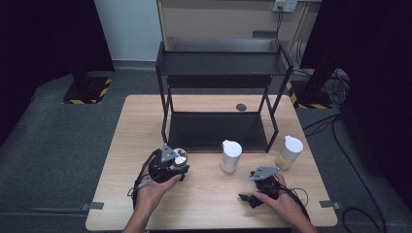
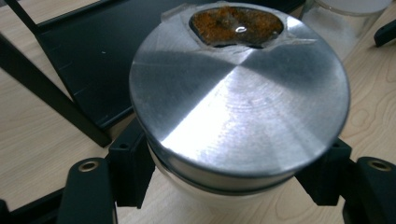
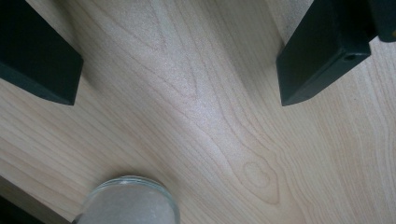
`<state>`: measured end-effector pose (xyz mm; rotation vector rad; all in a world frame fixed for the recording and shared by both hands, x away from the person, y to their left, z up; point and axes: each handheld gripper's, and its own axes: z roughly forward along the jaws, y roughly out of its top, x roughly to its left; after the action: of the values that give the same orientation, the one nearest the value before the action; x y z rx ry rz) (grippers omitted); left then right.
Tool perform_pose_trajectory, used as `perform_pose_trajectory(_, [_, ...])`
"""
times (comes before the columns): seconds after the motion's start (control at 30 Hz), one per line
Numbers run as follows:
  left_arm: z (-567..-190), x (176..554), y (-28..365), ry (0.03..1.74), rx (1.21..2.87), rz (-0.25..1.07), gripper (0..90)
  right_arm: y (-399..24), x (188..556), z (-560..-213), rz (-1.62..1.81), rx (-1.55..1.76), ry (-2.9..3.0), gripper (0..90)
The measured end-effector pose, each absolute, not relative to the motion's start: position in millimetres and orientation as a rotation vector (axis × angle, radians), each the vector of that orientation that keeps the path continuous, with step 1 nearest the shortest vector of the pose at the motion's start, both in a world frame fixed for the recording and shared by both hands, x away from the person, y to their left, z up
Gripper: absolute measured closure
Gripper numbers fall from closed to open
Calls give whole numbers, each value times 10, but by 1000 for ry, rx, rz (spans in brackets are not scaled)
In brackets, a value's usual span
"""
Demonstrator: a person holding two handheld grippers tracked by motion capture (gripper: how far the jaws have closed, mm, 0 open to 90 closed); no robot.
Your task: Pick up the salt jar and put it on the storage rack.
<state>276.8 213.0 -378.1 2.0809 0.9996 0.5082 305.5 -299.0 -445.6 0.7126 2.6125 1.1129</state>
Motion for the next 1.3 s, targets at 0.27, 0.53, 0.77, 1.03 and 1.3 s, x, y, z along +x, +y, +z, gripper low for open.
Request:
perform_pose_trajectory(0.27, [-3682,2908,1936,1007,2070,531,297,-2990,3055,-4456,1113,712,2613,9])
perform_pose_trajectory(0.53, [-3580,3055,1808,1020,2066,566,297,-2990,3054,-4455,1113,713,2613,9])
perform_pose_trajectory(0.77, [-3561,3187,1729,1043,2063,583,297,-2991,3052,-4455,1112,714,2612,9])
perform_pose_trajectory(1.03, [-3550,3390,1577,1055,2082,604,297,-2996,3045,-4456,1112,718,2610,9])
perform_pose_trajectory(1.3, [-3608,3582,1436,1082,2094,629,297,-3005,3032,-4456,1111,727,2606,9])
